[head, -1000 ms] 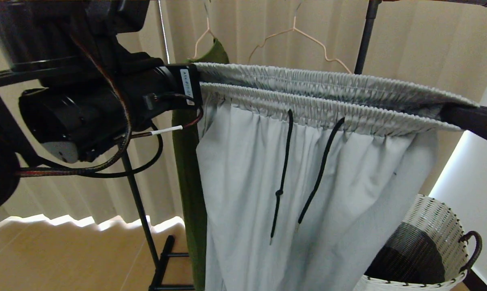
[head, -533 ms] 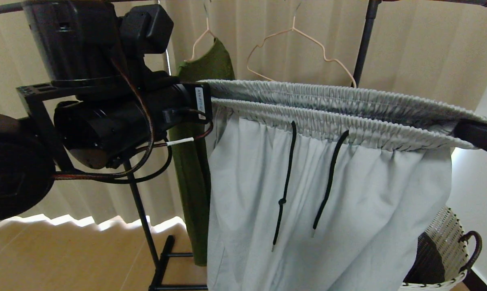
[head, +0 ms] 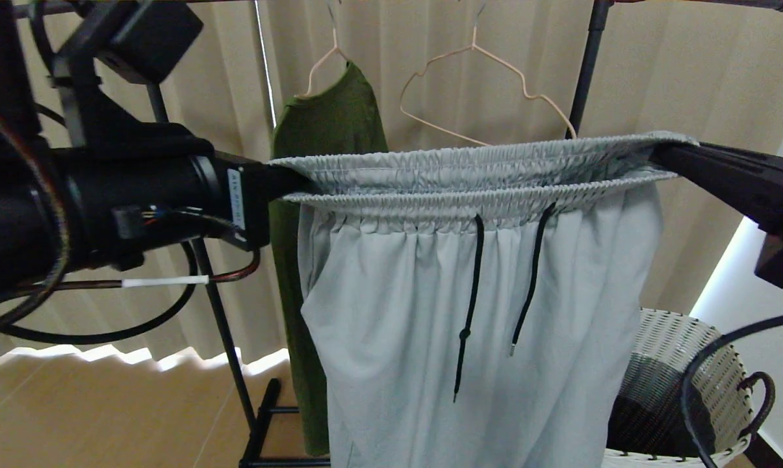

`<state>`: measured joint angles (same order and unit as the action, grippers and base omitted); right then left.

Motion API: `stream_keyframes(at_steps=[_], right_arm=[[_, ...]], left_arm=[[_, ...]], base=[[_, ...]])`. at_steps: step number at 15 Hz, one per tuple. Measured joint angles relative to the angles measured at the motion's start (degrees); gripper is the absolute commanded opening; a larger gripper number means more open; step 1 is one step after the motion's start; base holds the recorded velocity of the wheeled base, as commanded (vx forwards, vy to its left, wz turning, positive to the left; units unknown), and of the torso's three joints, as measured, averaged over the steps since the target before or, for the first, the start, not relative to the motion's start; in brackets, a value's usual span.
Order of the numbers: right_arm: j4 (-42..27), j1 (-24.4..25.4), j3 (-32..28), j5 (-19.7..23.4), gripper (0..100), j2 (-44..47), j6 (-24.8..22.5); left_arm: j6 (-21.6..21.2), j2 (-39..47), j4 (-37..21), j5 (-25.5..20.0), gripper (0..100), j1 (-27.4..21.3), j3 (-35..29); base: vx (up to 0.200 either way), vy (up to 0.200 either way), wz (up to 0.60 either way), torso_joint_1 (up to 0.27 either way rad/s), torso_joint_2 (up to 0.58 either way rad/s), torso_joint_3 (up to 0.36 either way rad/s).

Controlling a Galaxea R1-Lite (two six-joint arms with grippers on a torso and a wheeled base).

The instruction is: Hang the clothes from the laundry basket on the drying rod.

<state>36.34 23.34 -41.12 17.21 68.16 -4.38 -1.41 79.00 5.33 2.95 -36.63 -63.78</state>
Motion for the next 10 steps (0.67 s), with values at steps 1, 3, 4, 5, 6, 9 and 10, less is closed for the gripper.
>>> stream_keyframes(at_steps=[1,3,4,5,6,9,10], right_arm=[[2.47,-0.23,-0.22,-0.52,0,1.99,0.0],[7.16,-0.45,-1.57,-0.99,0,6.34,0.17],[8.95,-0.5,-2.79,-1.05,0,8.61,0.5],[10.3,-0.5,-4.05,-1.04,0,10.47,1.12],[11.03,-0.5,-5.05,-1.05,0,11.97,1.67],[11.4,-0.45,-5.99,-1.07,0,14.67,2.19],[11.34,-0.45,-5.99,-1.15,0,15.02,2.22]], left_arm=[[-0.02,-2.12,-2.02,-2.84,0,0.01,0.15],[-0.09,-6.56,-4.68,-11.59,0,-0.02,1.07],[-0.15,-8.77,-5.17,-15.95,0,-0.02,2.23],[-0.22,-10.45,-5.33,-17.88,0,-0.02,3.54],[-0.3,-11.67,-5.25,-18.54,0,-0.02,4.46],[-1.97,-13.64,-4.84,-18.58,0,-0.05,6.07],[-2.28,-13.98,-4.79,-18.58,0,-0.05,6.42]], base=[[0.0,0.0,0.0,0.0,0.0,0.0],[0.0,0.0,0.0,0.0,0.0,0.0],[0.0,0.0,0.0,0.0,0.0,0.0],[0.0,0.0,0.0,0.0,0.0,0.0],[0.0,0.0,0.0,0.0,0.0,0.0],[0.0,0.0,0.0,0.0,0.0,0.0],[0.0,0.0,0.0,0.0,0.0,0.0]])
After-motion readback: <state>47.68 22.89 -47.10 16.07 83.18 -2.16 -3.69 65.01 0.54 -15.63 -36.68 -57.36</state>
